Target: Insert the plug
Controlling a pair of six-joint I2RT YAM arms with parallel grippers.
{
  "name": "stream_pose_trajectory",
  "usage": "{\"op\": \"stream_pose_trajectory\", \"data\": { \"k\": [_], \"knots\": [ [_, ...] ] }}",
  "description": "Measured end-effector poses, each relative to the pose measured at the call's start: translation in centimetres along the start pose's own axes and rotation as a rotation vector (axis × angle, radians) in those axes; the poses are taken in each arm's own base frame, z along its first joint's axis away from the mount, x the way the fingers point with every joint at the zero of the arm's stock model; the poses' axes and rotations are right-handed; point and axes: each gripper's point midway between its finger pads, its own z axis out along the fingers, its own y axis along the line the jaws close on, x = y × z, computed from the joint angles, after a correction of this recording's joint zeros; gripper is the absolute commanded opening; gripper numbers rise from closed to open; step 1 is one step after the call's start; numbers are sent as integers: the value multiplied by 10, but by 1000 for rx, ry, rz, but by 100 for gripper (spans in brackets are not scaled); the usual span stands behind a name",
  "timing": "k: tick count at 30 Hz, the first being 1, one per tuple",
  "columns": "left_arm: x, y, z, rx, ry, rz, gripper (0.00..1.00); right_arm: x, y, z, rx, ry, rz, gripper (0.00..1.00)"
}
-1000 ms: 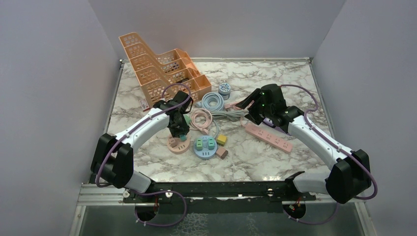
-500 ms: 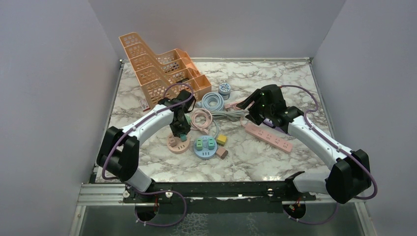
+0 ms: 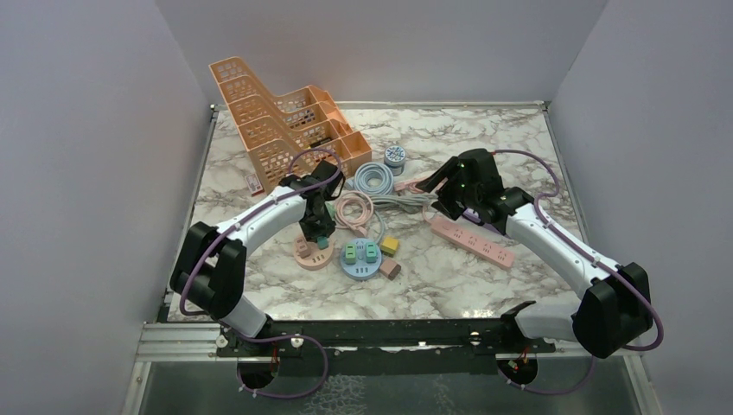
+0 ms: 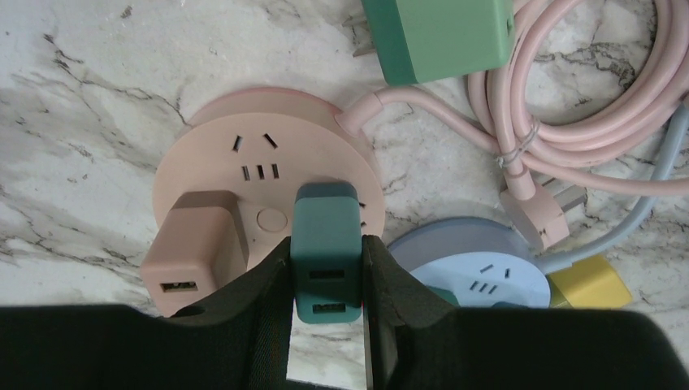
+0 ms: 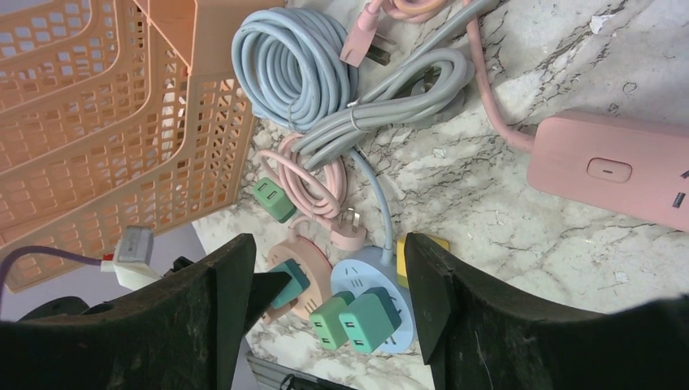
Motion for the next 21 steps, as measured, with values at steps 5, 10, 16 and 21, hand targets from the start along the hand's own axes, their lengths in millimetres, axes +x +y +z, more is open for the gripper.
{"op": "stream_pose_trajectory", "data": {
  "k": [5,10,16,21],
  "knots": [
    [6,0,6,-6,-12,11,0,0,0,0,1,-1,0,67],
    [8,1,12,-14,-44,15,0,0,0,0,1,-1,-1,67],
    [7,1,15,-13,-59,16,0,0,-2,0,4,-1,-15,67],
    [4,-2,11,17,-82,15,16,-3,-5,1,13,-17,-74,70]
  ]
}}
